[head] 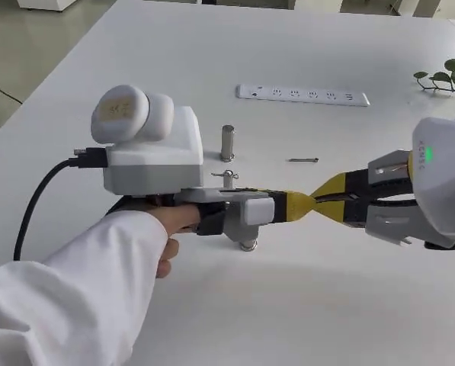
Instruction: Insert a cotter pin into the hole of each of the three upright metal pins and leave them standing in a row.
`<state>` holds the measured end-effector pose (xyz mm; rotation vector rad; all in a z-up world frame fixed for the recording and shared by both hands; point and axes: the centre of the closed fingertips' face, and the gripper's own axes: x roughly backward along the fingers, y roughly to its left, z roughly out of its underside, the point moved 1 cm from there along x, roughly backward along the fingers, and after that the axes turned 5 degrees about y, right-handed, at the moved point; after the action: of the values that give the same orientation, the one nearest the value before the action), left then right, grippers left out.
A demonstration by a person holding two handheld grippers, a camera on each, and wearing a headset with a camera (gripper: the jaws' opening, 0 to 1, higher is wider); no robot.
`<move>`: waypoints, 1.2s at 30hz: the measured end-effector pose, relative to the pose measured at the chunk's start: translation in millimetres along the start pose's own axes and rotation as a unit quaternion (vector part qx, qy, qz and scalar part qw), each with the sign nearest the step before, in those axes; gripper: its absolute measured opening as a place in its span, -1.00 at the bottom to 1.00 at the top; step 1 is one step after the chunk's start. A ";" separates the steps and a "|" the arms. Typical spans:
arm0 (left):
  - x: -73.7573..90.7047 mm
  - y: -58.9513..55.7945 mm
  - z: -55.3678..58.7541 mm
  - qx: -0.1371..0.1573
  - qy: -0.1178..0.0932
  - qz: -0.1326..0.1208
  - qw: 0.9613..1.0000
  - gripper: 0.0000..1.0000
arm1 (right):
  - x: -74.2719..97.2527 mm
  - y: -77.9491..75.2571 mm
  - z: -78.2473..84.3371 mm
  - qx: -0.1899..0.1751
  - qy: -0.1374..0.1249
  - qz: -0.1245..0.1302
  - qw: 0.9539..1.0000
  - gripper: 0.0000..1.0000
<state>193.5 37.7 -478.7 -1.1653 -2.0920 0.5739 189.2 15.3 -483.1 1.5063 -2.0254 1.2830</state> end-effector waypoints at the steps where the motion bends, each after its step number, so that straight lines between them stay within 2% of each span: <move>1: -0.1 0.0 -0.4 0.001 -0.001 0.000 1.000 -0.70 | 0.2 0.4 -0.3 0.000 0.000 0.000 1.000 -1.00; 17: -1.1 -0.9 0.6 0.012 0.003 0.005 1.000 -0.96 | 3.4 2.7 -5.7 0.010 -0.002 0.002 1.000 -1.00; 28: -0.1 -1.5 -1.4 0.030 -0.002 0.010 0.999 -0.97 | 5.8 2.6 -8.5 0.020 -0.003 0.002 1.000 -1.00; 36: 0.1 -1.9 1.4 0.041 0.006 0.013 0.999 -0.98 | 6.6 4.7 -8.8 0.033 -0.002 -0.001 0.999 -1.00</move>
<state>191.3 36.8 -478.4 -1.1475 -2.0273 0.6573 180.1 18.5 -475.9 1.5401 -2.0013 1.3596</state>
